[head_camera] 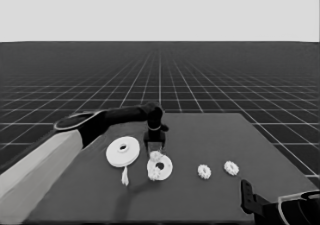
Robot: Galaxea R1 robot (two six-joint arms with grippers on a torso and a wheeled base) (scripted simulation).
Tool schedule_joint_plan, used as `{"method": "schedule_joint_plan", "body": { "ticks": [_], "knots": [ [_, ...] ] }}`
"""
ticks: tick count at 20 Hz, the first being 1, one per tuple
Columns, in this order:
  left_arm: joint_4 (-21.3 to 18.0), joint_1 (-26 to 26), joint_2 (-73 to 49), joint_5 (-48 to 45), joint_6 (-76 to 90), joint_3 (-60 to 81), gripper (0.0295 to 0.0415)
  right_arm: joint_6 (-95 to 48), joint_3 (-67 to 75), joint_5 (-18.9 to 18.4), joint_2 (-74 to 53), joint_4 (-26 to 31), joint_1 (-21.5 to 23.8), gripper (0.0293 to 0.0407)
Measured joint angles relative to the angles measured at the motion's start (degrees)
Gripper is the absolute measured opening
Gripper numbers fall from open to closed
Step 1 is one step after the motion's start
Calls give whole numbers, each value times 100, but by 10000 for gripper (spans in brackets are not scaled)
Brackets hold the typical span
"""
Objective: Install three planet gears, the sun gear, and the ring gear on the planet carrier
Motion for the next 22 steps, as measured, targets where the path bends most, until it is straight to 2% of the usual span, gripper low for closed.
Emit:
{"method": "schedule_joint_plan", "body": {
  "ticks": [6, 7, 8, 9, 11, 16, 17, 18, 19, 22],
  "knots": [
    [-95, -92, -6, 35, -13, 25, 385, 0, 0, 0, 0, 0, 0, 385],
    [293, -539, -1527, -1889, 2742, 2671, 408, 0, 0, 0, 0, 0, 0, 385],
    [527, -1115, -3741, -3069, 5202, 5021, 414, 0, 0, 0, 0, 0, 0, 385],
    [667, -1463, -5371, -3755, 6679, 6392, 400, 0, 0, 0, 0, 0, 0, 385],
    [795, -1767, -6809, -4400, 8060, 7708, 388, 0, 0, 0, 0, 0, 0, 385],
    [858, -1917, -7475, -4718, 8740, 8352, 385, 0, 0, 0, 0, 0, 0, 385],
    [860, -1922, -7495, -4728, 8761, 8372, 385, 2716, -975, -1495, 1472, 1342, 1421, 396],
    [862, -1925, -7506, -4734, 8773, 8383, 385, 4105, -2193, -1794, 2533, 2054, 1858, 393],
    [862, -1927, -7513, -4738, 8781, 8390, 385, 4671, -3098, -1835, 3058, 2417, 1961, 389],
    [863, -1929, -7520, -4741, 8789, 8397, 385, 5135, -4319, -1854, 3646, 2818, 2004, 385]
  ]
}}
